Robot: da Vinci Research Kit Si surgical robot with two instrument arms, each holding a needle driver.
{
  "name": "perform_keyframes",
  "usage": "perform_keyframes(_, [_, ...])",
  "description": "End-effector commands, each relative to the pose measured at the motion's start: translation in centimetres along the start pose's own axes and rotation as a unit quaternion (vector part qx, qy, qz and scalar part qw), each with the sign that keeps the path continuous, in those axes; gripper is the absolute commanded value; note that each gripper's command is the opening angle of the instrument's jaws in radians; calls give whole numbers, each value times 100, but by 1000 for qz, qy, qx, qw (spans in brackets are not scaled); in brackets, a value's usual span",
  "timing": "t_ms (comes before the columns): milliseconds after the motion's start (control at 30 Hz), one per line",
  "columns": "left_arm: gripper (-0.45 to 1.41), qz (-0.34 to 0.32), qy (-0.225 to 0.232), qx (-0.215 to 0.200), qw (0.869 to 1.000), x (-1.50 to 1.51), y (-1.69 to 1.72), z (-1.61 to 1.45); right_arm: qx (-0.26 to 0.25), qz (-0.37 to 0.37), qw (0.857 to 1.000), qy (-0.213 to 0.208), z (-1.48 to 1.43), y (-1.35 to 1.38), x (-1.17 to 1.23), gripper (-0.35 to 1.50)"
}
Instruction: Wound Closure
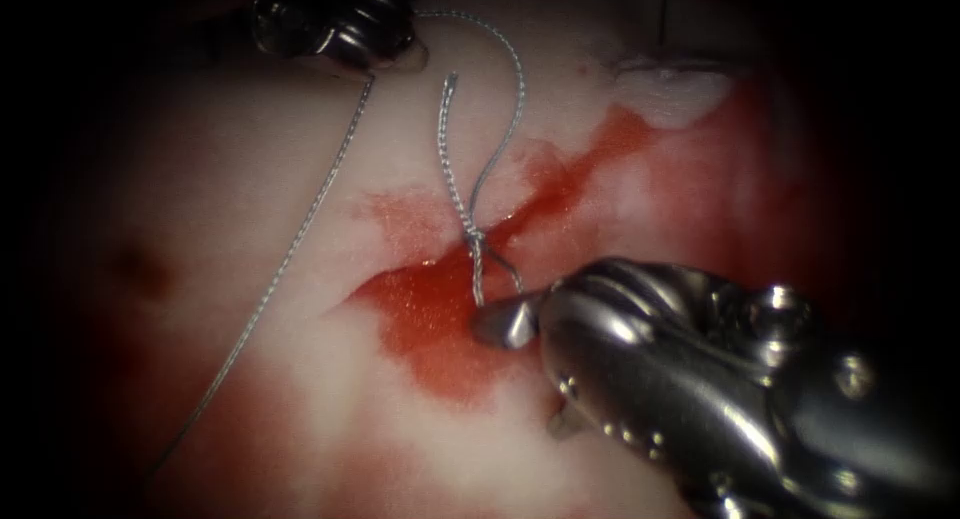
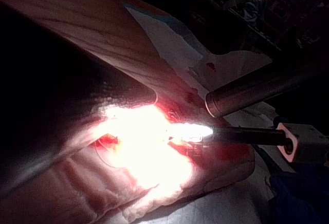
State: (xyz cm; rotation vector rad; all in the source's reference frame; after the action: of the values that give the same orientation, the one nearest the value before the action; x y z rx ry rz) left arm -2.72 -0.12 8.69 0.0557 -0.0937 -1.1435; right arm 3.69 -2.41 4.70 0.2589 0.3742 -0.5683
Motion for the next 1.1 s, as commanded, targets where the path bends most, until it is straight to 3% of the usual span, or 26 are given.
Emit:
perform_keyframes(33, [-10,1,-7,5,1000,-9,0,-4,-5,30,999,11,-13,10,6,31])
perform_keyframes(67, [-6,4,-8,7,1000,-4,0,-4,-7,61,998,20,-17,9,5,4])
perform_keyframes(100, [-5,8,-9,9,1000,1,0,-6,-10,93,995,33,-21,9,3,4])
perform_keyframes(167, [15,12,-9,12,1000,8,3,-10,-15,154,986,62,-33,10,-2,31])
perform_keyframes(200, [42,15,-9,14,1000,11,5,-13,-15,188,979,72,-38,11,-4,47])
perform_keyframes(233, [42,17,-9,15,1000,14,7,-14,-12,228,970,83,-45,13,-6,59])
perform_keyframes(333, [52,22,-11,17,1000,20,10,-14,-7,291,951,102,-60,18,-10,54])
perform_keyframes(400, [54,23,-12,16,1000,21,11,-12,2,389,913,120,-70,23,-10,78])
perform_keyframes(467, [44,23,-13,16,1000,20,11,-10,6,438,890,129,-79,27,-5,84])
perform_keyframes(600, [42,24,-13,16,1000,20,10,-10,-2,459,880,123,-85,27,13,83])
perform_keyframes(633, [41,23,-13,15,1000,20,10,-9,-5,464,877,121,-85,26,18,68])
perform_keyframes(667, [41,24,-13,15,1000,20,10,-9,-9,470,874,120,-83,24,25,34])
perform_keyframes(767, [56,24,-13,15,1000,20,10,-9,-18,498,859,115,-75,23,41,5])
perform_keyframes(933, [86,25,-13,16,999,19,12,-10,-30,509,853,110,-57,26,54,12])
perform_keyframes(1100, [83,25,-11,21,999,18,16,-14,-36,519,847,108,-53,32,36,21])
